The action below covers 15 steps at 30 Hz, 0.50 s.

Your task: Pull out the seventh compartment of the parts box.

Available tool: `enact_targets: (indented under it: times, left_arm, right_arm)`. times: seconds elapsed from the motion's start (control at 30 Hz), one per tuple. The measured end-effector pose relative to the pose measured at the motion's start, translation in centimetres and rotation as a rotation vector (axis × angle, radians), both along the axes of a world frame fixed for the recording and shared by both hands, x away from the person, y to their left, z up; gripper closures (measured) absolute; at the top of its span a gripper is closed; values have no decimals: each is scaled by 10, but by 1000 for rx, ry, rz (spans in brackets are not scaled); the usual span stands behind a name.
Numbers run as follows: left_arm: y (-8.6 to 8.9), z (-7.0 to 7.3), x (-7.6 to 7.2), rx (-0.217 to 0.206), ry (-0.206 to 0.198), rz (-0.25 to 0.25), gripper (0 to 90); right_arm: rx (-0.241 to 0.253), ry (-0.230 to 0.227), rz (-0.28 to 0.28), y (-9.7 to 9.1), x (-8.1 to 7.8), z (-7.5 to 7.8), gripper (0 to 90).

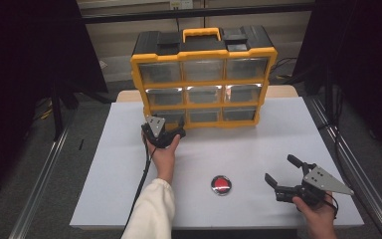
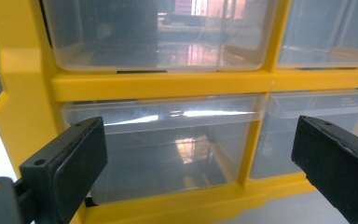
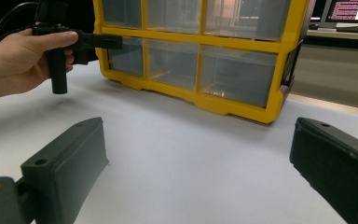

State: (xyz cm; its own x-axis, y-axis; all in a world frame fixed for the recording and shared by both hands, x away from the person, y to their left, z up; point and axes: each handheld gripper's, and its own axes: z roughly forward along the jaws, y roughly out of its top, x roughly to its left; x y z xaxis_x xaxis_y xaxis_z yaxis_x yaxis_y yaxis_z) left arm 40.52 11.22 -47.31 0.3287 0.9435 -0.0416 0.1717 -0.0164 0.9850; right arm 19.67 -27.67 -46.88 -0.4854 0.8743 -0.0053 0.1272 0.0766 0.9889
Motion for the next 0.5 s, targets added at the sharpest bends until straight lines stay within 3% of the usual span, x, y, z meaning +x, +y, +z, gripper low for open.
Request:
enact_targets:
  times: [0.2,0.23,0.4,0.5]
  left_arm:
    - [-5,4,5,12,-13,10,28]
    - [-5,5,5,26,-5,17,28]
    - [-4,1,8,10,7,38,30]
    - [-3,0,9,22,12,30,29]
  right_arm:
    - [1,5,-1,0,0,0,33]
    - [1,4,0,0,0,0,33]
    - [0,5,-1,0,0,0,33]
    - [-1,5,1,0,0,0,33]
